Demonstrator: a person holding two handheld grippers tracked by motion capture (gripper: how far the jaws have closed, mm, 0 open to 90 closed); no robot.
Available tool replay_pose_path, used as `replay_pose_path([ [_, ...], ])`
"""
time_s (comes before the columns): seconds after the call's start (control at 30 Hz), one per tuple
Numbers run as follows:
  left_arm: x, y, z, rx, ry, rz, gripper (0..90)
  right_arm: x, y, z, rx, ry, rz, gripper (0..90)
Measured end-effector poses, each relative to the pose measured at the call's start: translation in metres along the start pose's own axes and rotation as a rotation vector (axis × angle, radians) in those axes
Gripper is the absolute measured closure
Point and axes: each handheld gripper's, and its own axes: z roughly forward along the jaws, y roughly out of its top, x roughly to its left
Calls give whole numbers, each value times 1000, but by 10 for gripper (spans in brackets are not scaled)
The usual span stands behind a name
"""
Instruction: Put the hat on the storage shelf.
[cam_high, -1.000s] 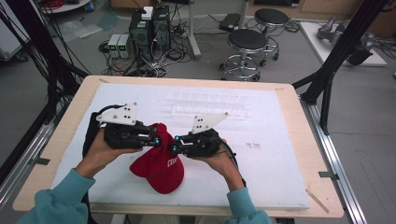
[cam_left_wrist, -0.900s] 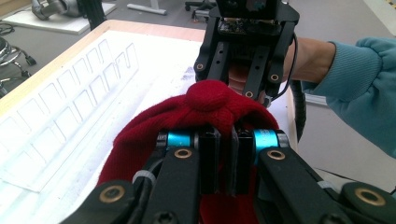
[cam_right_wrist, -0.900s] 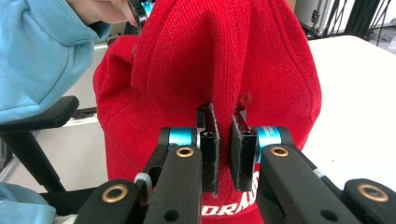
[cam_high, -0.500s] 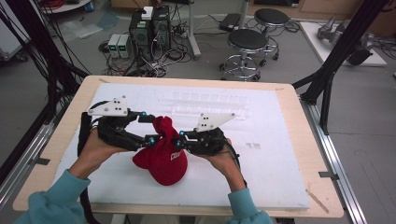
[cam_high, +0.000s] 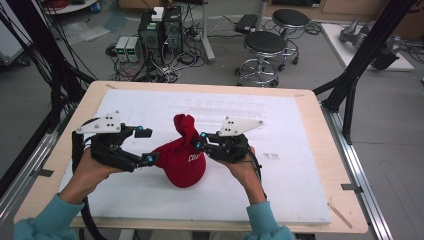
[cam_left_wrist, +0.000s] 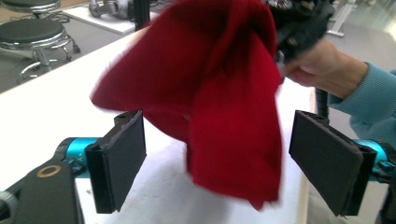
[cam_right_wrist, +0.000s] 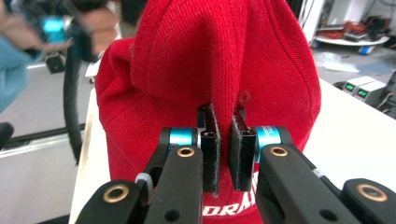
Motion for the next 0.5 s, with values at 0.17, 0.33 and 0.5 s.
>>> replay_pose_path([
  [0.17, -3, -19, 7, 5, -6, -19, 183, 1, 2, -1, -13, -23, -7, 850],
  [0.33, -6, -32, 13, 32, -5, -23, 183, 1, 5, -3, -30, -44, -16, 850],
  [0.5, -9, -42, 20, 50, -12, -33, 183, 0, 7, -6, -56, -68, -15, 850],
])
